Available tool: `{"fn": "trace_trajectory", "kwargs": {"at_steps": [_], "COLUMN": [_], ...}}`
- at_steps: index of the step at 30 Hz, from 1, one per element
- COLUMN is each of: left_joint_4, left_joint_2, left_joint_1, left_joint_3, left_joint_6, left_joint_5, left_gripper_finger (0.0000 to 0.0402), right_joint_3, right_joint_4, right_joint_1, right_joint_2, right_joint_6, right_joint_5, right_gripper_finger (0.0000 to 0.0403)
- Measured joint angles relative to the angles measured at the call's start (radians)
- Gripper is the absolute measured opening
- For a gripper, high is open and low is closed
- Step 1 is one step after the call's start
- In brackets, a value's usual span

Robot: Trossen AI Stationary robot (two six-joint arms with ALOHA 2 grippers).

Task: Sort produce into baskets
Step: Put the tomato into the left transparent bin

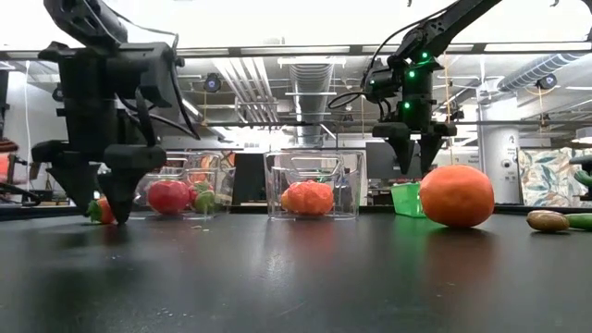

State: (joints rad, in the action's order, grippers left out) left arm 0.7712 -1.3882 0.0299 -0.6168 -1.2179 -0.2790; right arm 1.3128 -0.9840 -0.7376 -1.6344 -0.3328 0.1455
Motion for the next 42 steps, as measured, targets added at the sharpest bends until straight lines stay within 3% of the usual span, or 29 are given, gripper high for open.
{"fn": "trace_trajectory", "kwargs": {"at_steps": [5, 14, 18, 23, 29, 35, 42], "left_joint_4": [0.002, 0.006, 0.023, 0.113, 0.258, 0.331, 0.32], "left_joint_2": [-0.04, -0.104, -0.104, -0.096, -0.059, -0.017, -0.013], "left_joint_1": [0.0, 0.0, 0.0, 0.006, 0.023, -0.042, -0.287], "left_joint_3": [-0.032, -0.088, -0.107, -0.183, -0.391, -0.608, -0.741], "left_joint_6": [0.011, 0.015, 0.015, 0.078, 0.262, 0.483, 0.755], "left_joint_5": [0.0, 0.004, 0.0, 0.051, 0.139, -0.047, -0.071], "left_gripper_finger": [0.0273, 0.0118, 0.0072, 0.0073, 0.0087, 0.0088, 0.0081], "right_joint_3": [0.0, 0.0, 0.0, 0.0, 0.0, 0.0, -0.001], "right_joint_4": [0.0, 0.0, 0.0, 0.0, -0.001, -0.008, -0.038], "right_joint_1": [0.0, 0.0, 0.0, 0.0, 0.0, 0.001, 0.007], "right_joint_2": [0.0, 0.0, 0.0, 0.0, 0.0, 0.001, 0.054], "right_joint_6": [0.0, 0.001, 0.002, 0.003, 0.003, -0.009, -0.011], "right_joint_5": [0.0, 0.0, 0.0, 0.0, 0.0, -0.079, -0.101], "right_gripper_finger": [0.0266, 0.0263, 0.0267, 0.0263, 0.0258, 0.0265, 0.0263]}}
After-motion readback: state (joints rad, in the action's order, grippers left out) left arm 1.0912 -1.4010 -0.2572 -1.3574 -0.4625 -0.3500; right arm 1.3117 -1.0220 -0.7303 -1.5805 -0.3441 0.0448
